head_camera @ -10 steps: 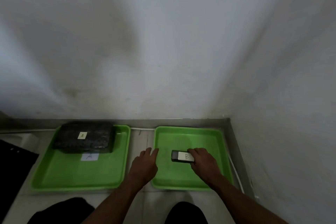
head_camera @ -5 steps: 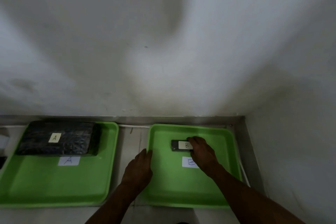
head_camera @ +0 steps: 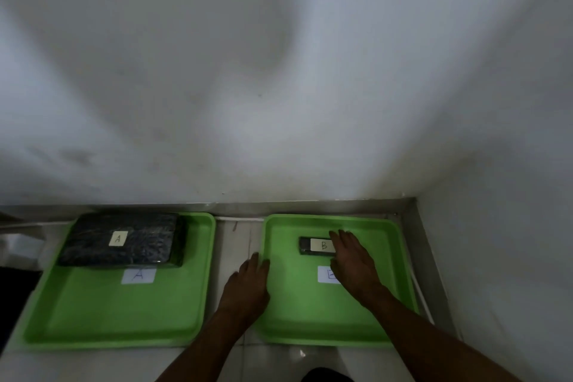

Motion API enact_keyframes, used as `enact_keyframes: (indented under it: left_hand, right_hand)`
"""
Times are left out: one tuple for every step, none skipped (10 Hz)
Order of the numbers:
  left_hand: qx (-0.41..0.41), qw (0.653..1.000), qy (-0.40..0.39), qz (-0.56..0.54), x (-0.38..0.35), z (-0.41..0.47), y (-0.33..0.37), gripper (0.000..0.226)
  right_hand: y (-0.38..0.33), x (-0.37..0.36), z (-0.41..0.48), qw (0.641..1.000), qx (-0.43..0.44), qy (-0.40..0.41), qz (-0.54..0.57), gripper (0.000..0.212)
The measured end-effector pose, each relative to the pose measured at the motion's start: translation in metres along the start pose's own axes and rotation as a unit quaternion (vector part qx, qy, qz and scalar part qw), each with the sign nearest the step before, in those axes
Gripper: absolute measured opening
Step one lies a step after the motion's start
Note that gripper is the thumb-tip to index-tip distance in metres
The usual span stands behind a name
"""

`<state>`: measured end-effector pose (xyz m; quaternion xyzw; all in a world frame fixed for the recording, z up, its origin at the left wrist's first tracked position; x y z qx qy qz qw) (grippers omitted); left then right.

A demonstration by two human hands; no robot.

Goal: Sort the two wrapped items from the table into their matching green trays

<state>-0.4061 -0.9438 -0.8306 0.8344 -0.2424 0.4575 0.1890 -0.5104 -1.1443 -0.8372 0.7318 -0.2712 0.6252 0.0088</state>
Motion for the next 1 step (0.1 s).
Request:
enact_keyframes:
  left_hand:
    - [-0.011, 1.000, 0.018, 0.005, 0.0215, -0.0171, 0.0021, 0.066]
  right_hand:
    - [-0.0251, 0.0199, -0.0103, 0.999, 0.014, 0.025, 0.019, 0.067]
Point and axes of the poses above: each hand's wrist, its own z-axis towards the middle knuckle, its own x-axis out of the back of the hand, y = z × x, the point moved 8 cm from there along z, towards the middle knuckle, and after that the axes turned 14 degrees about x, right-handed, at the moved point
